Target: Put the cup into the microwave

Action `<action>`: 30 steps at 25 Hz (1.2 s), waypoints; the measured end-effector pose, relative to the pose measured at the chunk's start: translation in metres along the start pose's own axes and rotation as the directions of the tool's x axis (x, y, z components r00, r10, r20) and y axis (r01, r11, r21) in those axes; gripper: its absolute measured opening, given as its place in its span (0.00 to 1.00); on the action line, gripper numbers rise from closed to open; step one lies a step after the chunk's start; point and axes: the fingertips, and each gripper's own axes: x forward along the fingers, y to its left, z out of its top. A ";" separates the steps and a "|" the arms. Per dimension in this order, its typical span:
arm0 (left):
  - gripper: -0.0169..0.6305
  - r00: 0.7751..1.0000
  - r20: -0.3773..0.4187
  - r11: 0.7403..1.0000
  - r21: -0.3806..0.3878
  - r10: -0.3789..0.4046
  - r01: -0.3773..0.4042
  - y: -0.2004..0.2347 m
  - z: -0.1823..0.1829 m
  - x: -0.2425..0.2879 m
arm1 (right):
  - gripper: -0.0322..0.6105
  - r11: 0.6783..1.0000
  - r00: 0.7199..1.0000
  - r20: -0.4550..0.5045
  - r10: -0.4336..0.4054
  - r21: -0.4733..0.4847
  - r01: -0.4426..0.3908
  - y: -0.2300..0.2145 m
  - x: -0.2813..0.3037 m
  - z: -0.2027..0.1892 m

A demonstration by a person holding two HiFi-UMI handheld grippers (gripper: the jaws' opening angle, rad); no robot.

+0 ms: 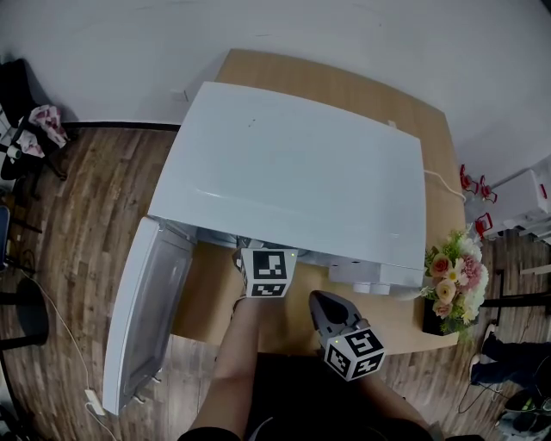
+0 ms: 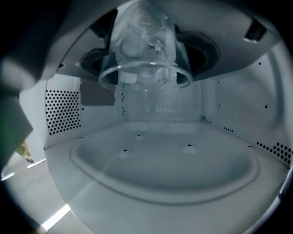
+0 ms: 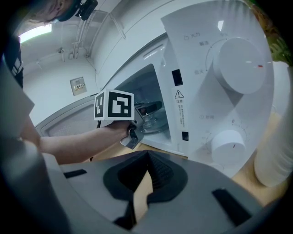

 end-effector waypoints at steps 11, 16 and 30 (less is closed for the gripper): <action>0.67 0.999 -0.048 1.000 0.001 -0.014 0.014 0.004 -0.007 0.000 | 0.04 0.999 1.000 -0.009 0.030 -0.020 -0.030 0.008 0.001 -0.003; 0.67 0.998 -0.058 0.999 0.034 0.007 -0.005 0.003 -0.009 0.000 | 0.04 0.999 1.000 0.000 0.024 -0.023 -0.024 0.008 -0.004 -0.002; 0.67 0.998 -0.025 0.997 0.034 0.064 -0.064 0.001 -0.007 -0.011 | 0.04 1.000 1.000 0.013 0.013 -0.024 -0.013 0.008 -0.022 -0.012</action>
